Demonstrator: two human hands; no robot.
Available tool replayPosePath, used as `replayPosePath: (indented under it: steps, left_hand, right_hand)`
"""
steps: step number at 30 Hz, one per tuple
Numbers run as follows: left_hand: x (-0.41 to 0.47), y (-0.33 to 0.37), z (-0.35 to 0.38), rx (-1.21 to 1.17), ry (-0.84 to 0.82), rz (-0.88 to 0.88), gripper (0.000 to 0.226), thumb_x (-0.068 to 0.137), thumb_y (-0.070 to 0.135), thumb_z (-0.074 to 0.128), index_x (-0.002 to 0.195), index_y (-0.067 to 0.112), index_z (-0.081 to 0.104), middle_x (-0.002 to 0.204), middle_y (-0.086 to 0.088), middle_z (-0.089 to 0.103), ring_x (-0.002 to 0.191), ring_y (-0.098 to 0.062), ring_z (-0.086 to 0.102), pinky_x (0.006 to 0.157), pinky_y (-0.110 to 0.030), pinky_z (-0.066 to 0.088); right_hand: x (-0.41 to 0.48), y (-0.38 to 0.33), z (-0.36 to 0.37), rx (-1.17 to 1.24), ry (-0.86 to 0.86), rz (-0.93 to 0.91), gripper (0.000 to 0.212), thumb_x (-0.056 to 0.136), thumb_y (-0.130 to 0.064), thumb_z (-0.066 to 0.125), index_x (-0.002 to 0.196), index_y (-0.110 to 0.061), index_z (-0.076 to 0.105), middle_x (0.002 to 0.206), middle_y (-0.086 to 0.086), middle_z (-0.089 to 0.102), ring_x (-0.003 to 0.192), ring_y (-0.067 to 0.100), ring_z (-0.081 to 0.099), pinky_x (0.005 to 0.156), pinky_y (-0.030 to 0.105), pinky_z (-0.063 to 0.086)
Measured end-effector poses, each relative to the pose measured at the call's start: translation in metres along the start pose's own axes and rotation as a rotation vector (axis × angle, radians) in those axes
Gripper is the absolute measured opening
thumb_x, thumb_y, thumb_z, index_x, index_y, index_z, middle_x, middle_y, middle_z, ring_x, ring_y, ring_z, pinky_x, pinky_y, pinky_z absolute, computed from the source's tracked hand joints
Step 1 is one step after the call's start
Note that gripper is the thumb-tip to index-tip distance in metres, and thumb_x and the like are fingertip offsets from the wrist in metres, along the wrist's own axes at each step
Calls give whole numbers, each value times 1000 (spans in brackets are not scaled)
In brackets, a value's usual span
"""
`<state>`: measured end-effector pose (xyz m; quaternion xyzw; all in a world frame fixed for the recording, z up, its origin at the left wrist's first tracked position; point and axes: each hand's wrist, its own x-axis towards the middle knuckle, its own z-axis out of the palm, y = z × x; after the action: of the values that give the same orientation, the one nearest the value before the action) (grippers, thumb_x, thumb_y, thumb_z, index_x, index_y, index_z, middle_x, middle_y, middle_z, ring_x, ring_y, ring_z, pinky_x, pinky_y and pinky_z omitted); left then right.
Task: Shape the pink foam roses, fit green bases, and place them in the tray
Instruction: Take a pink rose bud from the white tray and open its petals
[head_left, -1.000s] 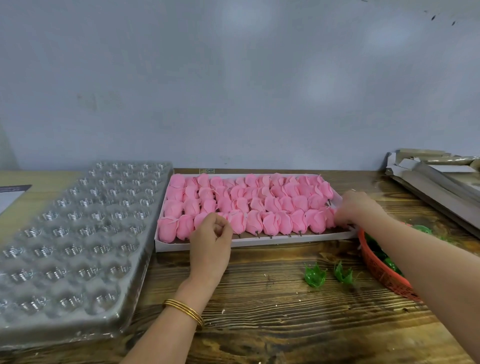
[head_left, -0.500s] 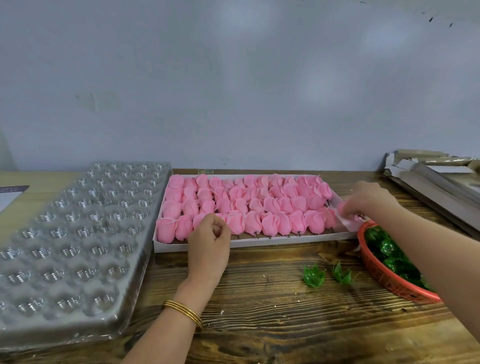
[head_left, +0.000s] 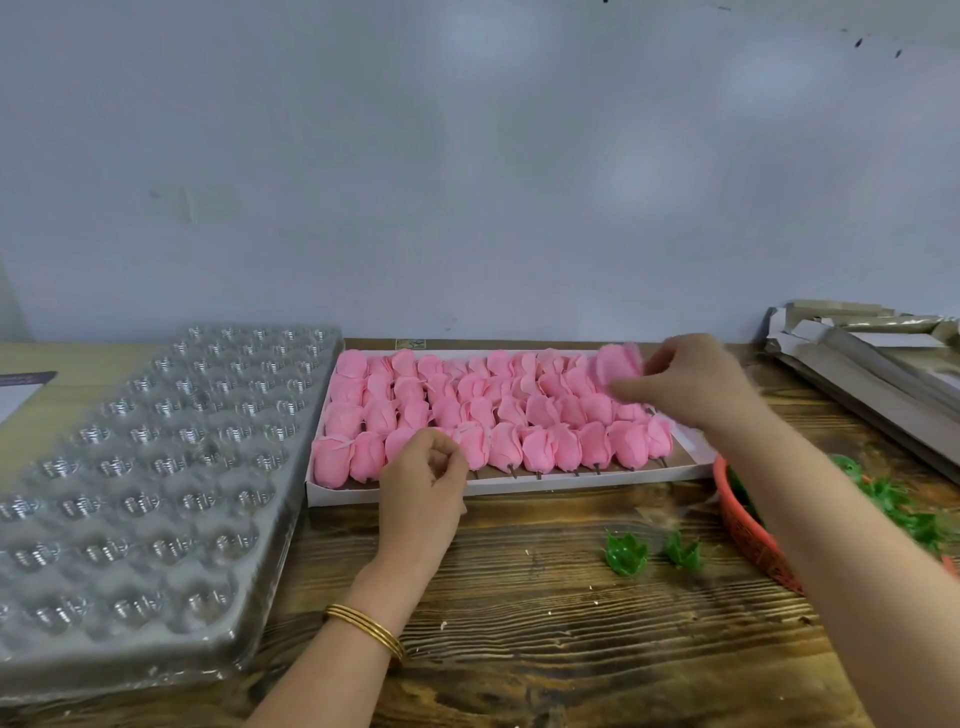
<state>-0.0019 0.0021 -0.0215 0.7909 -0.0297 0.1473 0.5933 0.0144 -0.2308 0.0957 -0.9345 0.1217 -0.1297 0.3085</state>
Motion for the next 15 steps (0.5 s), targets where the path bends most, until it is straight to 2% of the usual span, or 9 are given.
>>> replayPosePath:
  steps: [3,5,7,9,12,15]
  left_hand:
    - [-2,5,0,-240,-67,-33,10,94,20,63,87,13,63,66,0,63,50,-12,59,47,-21,47]
    - [-3,13,-2,-468,-162,-121,35,84,41,70,94,9,65,75,-3,69,62,-16,66,55,-24,54]
    - [-2,18,-3,-596,-264,-198,56,72,54,78,100,7,66,92,-9,73,84,-22,72,71,-27,58]
    - [-1,20,-5,-699,-353,-241,52,66,47,82,95,7,68,99,-13,74,98,-26,71,80,-29,58]
    - [0,21,-7,-807,-417,-276,39,63,29,84,94,6,76,102,-16,74,101,-26,71,79,-27,57]
    - [2,21,-9,-801,-411,-274,32,64,20,84,94,11,77,103,-15,74,102,-25,70,77,-25,57]
  right_hand:
    - [-40,-17,29,315,-145,-36,26,68,-20,83,65,-12,58,54,-4,57,49,7,49,51,21,43]
    - [-57,-23,54,513,-254,-28,24,69,-18,82,68,-15,58,57,-6,62,55,4,56,61,23,49]
    - [-68,-26,78,649,-300,-22,24,71,-15,81,71,-15,58,60,-4,62,60,7,59,68,27,51]
    - [-74,-29,97,755,-327,-39,23,74,-9,79,72,-14,57,55,-6,59,56,6,57,62,22,50]
    - [-75,-30,113,864,-398,-108,21,79,3,74,75,-10,57,55,-8,60,56,4,59,58,17,49]
    - [-72,-27,116,916,-501,-175,14,80,9,70,88,9,59,69,2,65,67,9,63,66,20,53]
